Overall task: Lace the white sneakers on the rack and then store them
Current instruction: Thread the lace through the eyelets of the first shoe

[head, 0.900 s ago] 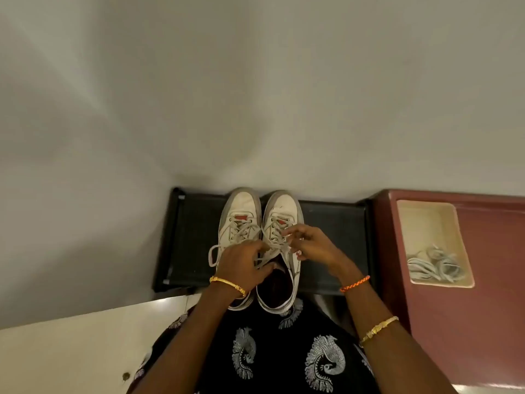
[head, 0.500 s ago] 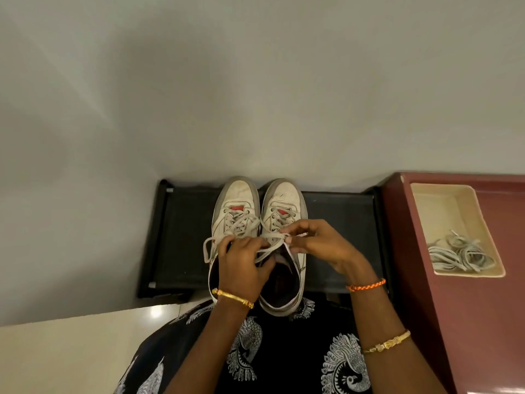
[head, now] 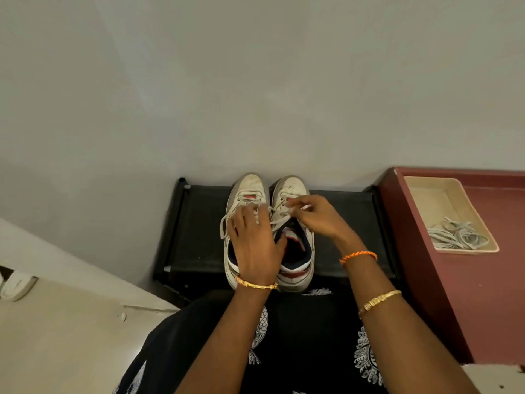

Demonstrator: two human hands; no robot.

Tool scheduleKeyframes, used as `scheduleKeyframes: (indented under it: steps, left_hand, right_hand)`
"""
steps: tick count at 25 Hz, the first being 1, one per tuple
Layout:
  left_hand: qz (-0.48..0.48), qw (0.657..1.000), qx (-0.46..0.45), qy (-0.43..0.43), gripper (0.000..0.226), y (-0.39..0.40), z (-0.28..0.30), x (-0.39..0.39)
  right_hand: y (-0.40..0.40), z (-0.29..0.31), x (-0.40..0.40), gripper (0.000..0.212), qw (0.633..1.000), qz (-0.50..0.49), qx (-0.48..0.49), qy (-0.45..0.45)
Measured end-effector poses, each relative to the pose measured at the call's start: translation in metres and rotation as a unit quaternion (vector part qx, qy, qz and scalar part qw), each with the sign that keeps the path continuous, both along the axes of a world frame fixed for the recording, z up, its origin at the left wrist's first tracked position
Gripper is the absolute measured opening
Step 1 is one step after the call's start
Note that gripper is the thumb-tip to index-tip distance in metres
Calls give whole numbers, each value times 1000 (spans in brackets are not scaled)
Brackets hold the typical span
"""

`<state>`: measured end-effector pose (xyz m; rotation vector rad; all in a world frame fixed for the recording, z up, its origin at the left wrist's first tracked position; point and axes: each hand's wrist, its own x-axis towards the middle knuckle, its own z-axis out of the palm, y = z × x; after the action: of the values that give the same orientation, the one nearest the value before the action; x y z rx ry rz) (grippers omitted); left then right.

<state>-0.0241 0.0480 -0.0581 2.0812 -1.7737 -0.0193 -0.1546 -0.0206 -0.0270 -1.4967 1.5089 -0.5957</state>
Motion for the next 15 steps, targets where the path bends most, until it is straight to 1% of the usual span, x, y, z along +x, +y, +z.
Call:
scheduleKeyframes:
  steps: [2, 3, 4, 5, 7, 9, 10, 11, 13, 14, 15]
  left_hand:
    - [35, 999, -7, 40, 70, 6, -3, 2]
    - [39, 998, -2, 54, 71, 5, -3, 3]
    - [40, 997, 9, 62, 71, 4, -3, 3]
    - [42, 997, 22, 64, 69, 3, -2, 3]
    - [45, 997, 37, 59, 62, 2, -1, 0]
    - [40, 996, 51, 55, 55, 4, -2, -1]
    - [38, 996, 63, 54, 53, 4, -2, 0]
    - [38, 995, 77, 50, 53, 4, -3, 0]
    - [40, 994, 94, 39, 54, 4, -2, 1]
    - [40, 994, 95, 38, 54, 4, -1, 0]
    - [39, 994, 94, 40, 54, 4, 0, 0]
  right_hand:
    - [-1, 2, 7, 15, 998, 16, -34, 55]
    - [-1, 1, 8, 14, 998, 5, -41, 55]
    - [-1, -2, 9, 14, 998, -17, -42, 37]
    - [1, -4, 9, 14, 998, -49, -33, -4]
    - [6, 1, 7, 17, 986, -114, -6, -120]
    - [9, 27, 3, 20, 965, -154, -29, -209]
    - [10, 47, -1, 21, 949, -167, -60, -261]
    - [9, 71, -5, 23, 923, -178, -96, -328]
    - [10, 119, -17, 22, 841, -189, -162, -481]
    - [9, 138, -26, 20, 801, -199, -195, -529]
    - [9, 151, -33, 19, 774, -218, -223, -551]
